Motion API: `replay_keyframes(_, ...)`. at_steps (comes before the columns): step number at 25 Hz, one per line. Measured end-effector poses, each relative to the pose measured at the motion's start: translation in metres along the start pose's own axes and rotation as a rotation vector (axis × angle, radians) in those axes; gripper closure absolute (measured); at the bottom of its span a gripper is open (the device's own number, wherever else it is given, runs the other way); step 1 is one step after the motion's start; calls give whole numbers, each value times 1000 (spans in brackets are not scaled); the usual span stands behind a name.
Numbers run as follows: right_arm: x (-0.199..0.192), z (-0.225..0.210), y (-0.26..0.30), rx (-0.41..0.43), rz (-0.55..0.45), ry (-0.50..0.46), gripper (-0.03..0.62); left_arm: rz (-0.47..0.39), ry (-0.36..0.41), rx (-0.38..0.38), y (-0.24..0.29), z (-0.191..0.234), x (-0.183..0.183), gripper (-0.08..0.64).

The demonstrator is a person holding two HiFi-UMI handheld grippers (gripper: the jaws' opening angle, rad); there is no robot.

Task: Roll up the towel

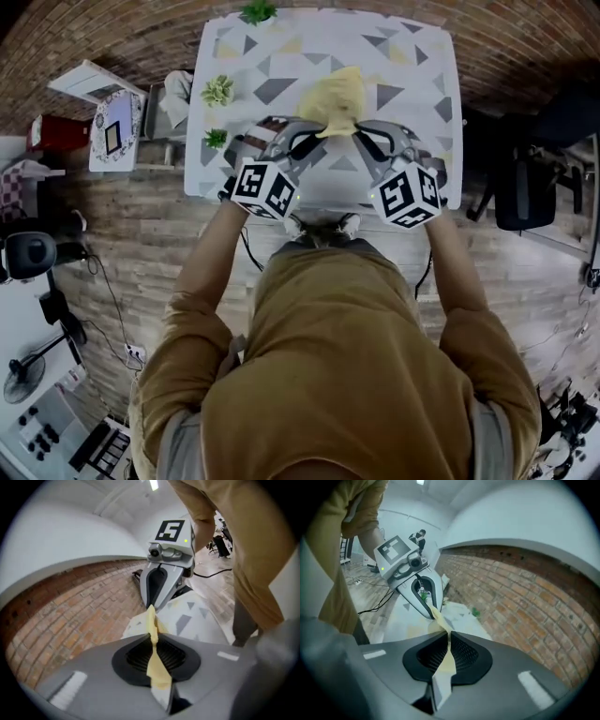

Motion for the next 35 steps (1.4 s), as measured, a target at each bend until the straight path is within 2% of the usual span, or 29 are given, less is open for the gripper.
replay_keyframes(4,-60,57,18,139,175,78,567,47,-117,-211,11,-92,-15,474)
replay_keyframes(7,-86,89,21,214,259,81,566,62,-181,-291,12,-134,-16,474)
replay_keyframes(10,-105,105,25,250,314,82,566,78,-210,-330,16,-157,-16,474)
replay_keyframes(17,-135,121,33,240,417,53,565,130,-205,-352,29,-183,-16,472)
replay_keyframes(22,-149,129,23,240,443,30,560,140,-211,-361,31,-192,-17,472)
replay_keyframes(23,-149,130,21,230,436,21,557,139,-213,-361,31,-193,-17,472)
replay_keyframes(28,-133,140,22,160,322,-19,438,96,-253,-324,28,-186,-8,472)
replay_keyframes(32,-130,143,38,114,284,-48,437,63,-283,-299,26,-180,-5,471)
replay_keyframes(35,-130,141,42,110,267,-32,450,79,-276,-293,24,-179,-10,461)
Point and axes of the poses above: the fingertips, and each gripper's own axes: y forward along the fingers, z to its left, x out of its top, the point moved 7 cm from there along -y, backward along the fingers, and after that the axes turned 12 degrees about y, right-handed, at the moved point
